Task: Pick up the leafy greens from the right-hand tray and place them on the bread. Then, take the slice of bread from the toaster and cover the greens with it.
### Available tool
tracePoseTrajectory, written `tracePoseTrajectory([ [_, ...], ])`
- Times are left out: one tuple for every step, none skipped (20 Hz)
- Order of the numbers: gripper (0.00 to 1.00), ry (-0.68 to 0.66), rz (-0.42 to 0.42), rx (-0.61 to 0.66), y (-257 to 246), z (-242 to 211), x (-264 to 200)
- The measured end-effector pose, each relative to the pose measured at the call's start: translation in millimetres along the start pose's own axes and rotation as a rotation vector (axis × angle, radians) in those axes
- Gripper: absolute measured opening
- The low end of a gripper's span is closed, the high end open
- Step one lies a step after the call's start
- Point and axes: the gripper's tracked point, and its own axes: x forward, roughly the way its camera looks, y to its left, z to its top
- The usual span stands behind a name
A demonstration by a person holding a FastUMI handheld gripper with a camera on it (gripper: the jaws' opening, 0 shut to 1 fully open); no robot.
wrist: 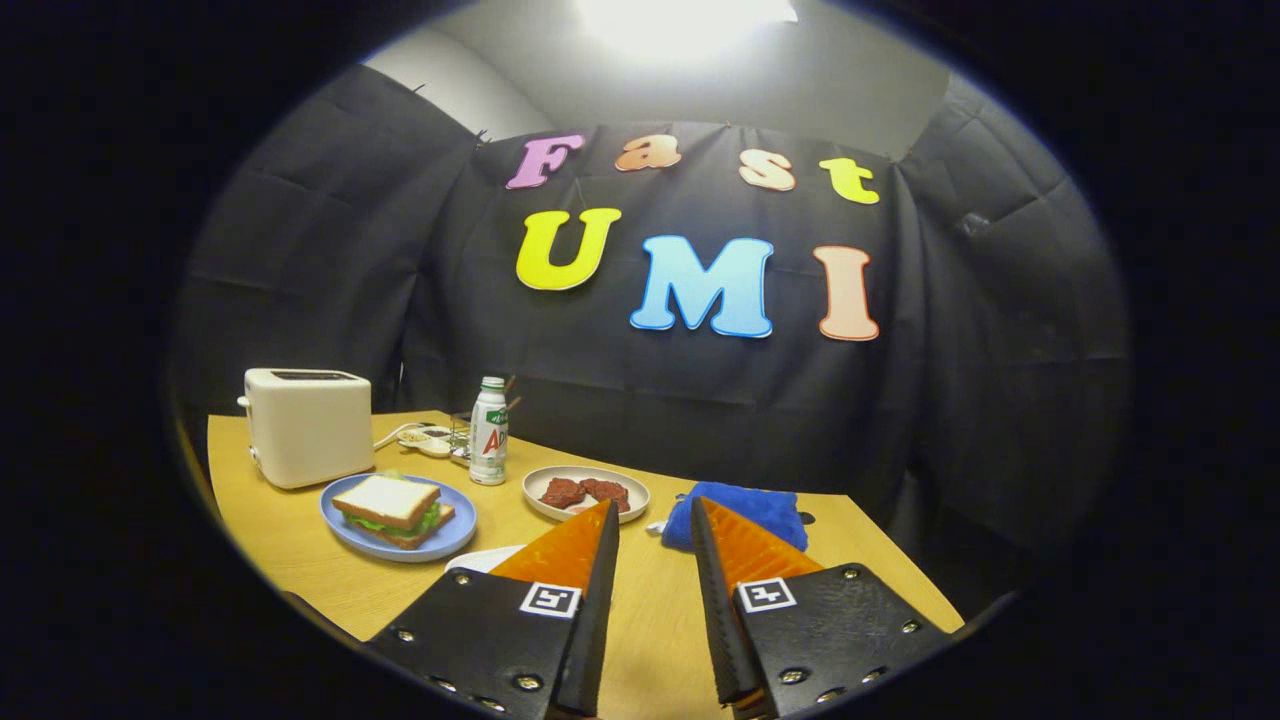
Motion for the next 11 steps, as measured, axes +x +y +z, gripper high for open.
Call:
tracePoseTrajectory([
  [0.43, -0.017, -0.018, 0.019, -21, 1, -6],
  [0.43, -0.030, -0.044, 0.026, -42, 1, -11],
  [0.43, -0.045, -0.074, 0.022, -65, 2, -18],
  [0.43, -0.053, -0.099, 0.011, -86, 1, -25],
  [0.43, -0.048, -0.122, 0.003, -105, -3, -32],
  [0.43, -0.036, -0.132, -0.004, -123, -9, -39],
  [0.43, -0.020, -0.139, -0.011, -139, -15, -43],
  [0.43, -0.008, -0.168, -0.013, -161, -23, -42],
  [0.43, -0.011, -0.205, 0.000, -187, -29, -42],
  [0.43, -0.017, -0.228, 0.011, -208, -32, -42],
  [0.43, -0.008, -0.247, 0.005, -231, -39, -46],
])
